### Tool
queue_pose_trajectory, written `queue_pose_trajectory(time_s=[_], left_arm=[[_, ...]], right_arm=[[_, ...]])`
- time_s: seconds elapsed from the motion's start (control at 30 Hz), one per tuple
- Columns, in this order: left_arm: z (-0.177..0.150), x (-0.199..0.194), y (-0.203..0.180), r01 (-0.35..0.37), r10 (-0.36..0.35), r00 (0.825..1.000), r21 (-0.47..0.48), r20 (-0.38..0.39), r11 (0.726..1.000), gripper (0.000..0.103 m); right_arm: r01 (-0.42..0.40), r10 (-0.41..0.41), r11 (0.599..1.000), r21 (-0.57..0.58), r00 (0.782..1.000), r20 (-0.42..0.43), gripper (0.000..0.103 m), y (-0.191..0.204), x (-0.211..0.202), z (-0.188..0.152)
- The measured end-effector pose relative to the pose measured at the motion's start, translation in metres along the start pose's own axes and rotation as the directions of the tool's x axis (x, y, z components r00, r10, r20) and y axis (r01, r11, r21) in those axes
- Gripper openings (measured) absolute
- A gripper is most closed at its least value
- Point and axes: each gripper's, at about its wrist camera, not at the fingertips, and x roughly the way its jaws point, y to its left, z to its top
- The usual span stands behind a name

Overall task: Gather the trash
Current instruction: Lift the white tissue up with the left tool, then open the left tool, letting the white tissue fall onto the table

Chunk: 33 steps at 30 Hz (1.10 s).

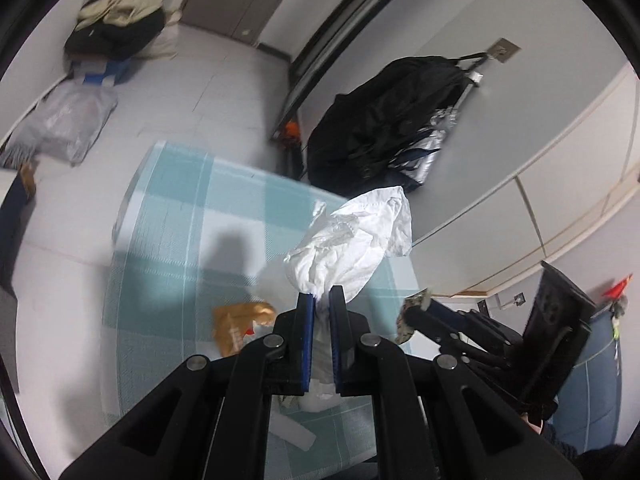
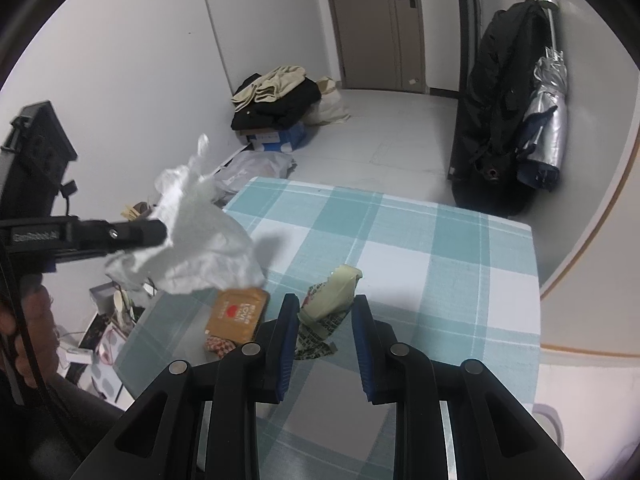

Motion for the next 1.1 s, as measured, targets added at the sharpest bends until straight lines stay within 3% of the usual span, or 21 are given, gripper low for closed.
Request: queue_pose_trajectory(time_s=[0.13,0.2,0.3,0.47,0.6,0.7,0.73,0.8,0.83,0.87,1.0,1.1], left_arm=[[0.002,0.002,-0.006,0.026,-0.026,1.0,0.009,-0.001,1.0,0.004],[0.001,0.013,-0.002,0.021,-0.022,0.999,-0.018,-0.046,1.0,0.004],[-0.001,0.023,0.006,0.064,-0.07,0.994,-0.082,-0.08,0.995,0.004],[-0.002,0.011,-0.005,0.268,-0.274,0.96,-0.107,-0.055,0.958,0.004],[-0.008,0.029,0.018,0.177,-0.201,0.974,-0.21,-0.103,0.962,0.004],[-0.014,0.038,0.029,0.054,-0.093,0.983,-0.238,-0.155,0.97,0.005],[-0.016,0.04,0.03,0.013,-0.054,0.984,-0.229,-0.171,0.973,0.011],[-0.019,0.042,0.031,-0.076,0.034,0.98,-0.205,-0.198,0.976,0.032],[-0.022,0.043,0.033,-0.124,0.079,0.974,-0.209,-0.211,0.97,0.051],[-0.025,0.043,0.037,-0.141,0.093,0.973,-0.222,-0.212,0.965,0.06],[-0.028,0.044,0.04,-0.242,0.196,0.955,-0.204,-0.225,0.948,0.062],[-0.023,0.048,0.031,-0.237,0.201,0.958,-0.166,-0.205,0.957,0.062]], right_arm=[[0.007,-0.007,1.0,0.009,1.0,0.005,0.026,-0.005,-0.003,0.0],[0.011,-0.011,1.0,0.013,1.0,0.007,0.026,-0.007,-0.004,0.0],[0.017,-0.017,1.0,0.018,1.0,0.008,0.026,-0.01,-0.007,-0.001],[0.025,-0.026,0.999,0.042,0.999,0.02,0.026,-0.02,-0.016,-0.002],[0.026,-0.028,0.998,0.053,0.999,0.023,0.026,-0.023,-0.02,-0.003],[0.031,-0.032,0.998,0.046,0.999,0.025,0.026,-0.023,-0.022,-0.005],[0.031,-0.032,0.998,0.046,0.999,0.024,0.026,-0.023,-0.022,-0.006],[0.03,-0.031,0.998,0.049,0.999,0.024,0.026,-0.024,-0.023,-0.007],[0.029,-0.03,0.998,0.051,0.999,0.023,0.026,-0.025,-0.023,-0.007],[0.028,-0.03,0.998,0.054,0.999,0.023,0.026,-0.026,-0.023,-0.008],[0.023,-0.024,0.998,0.06,0.999,0.02,0.026,-0.028,-0.023,-0.01],[0.022,-0.023,0.998,0.061,1.0,0.016,0.026,-0.029,-0.022,-0.011]])
